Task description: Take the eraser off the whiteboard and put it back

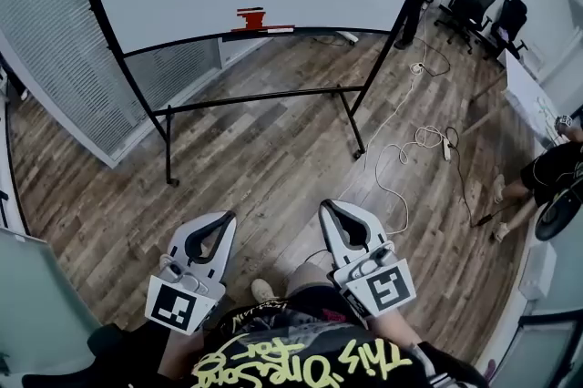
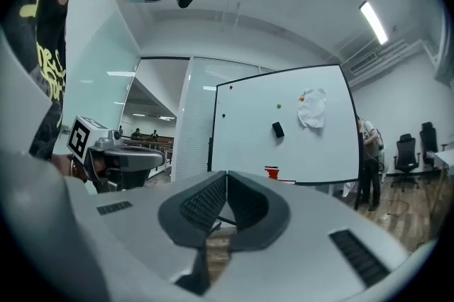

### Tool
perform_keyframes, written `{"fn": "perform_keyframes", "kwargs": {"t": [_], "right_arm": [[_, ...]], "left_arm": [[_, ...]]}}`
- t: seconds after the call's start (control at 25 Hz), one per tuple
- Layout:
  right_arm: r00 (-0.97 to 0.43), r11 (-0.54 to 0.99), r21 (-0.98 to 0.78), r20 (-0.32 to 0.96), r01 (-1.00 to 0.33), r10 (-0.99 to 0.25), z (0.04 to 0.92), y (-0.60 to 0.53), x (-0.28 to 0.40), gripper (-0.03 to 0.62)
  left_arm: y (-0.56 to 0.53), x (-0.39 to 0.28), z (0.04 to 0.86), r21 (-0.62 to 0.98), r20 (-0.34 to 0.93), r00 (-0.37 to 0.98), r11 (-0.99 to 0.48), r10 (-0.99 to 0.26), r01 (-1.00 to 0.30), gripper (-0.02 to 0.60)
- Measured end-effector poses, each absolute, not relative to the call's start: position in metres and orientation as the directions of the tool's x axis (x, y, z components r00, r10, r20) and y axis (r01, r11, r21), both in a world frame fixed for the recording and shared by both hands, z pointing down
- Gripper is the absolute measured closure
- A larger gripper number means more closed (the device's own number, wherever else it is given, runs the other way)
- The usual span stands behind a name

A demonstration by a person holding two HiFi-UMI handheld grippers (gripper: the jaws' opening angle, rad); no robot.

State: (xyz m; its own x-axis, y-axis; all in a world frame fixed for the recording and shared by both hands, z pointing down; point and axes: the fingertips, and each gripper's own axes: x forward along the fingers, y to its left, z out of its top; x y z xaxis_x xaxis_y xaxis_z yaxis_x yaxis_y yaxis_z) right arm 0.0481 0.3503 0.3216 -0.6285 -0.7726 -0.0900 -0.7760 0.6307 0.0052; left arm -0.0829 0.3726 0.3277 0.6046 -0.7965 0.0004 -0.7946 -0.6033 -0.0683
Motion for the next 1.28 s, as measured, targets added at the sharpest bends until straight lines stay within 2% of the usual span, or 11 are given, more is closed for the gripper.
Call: {"fn": "perform_keyframes", "kwargs": {"t": [0.44,1.28], "right_arm": [[-0.577,0.579,-0.013,-0.062,-0.815,-0.814,0.323,0.335,0.048,0.583],[-0.643,0.645,0.013,-0.09,-0.764,-0.76,0.322,0.202,0.042,0.583]], "left_arm": [[0.349,-0.093,0.327,-0.066,0.011,0.638,-0.637,-0.77,-0.768,0.574],[0.238,-0.104,0.324,-0.097,-0.008,0.552,-0.549,-0.834,-0.83,0.574]]}}
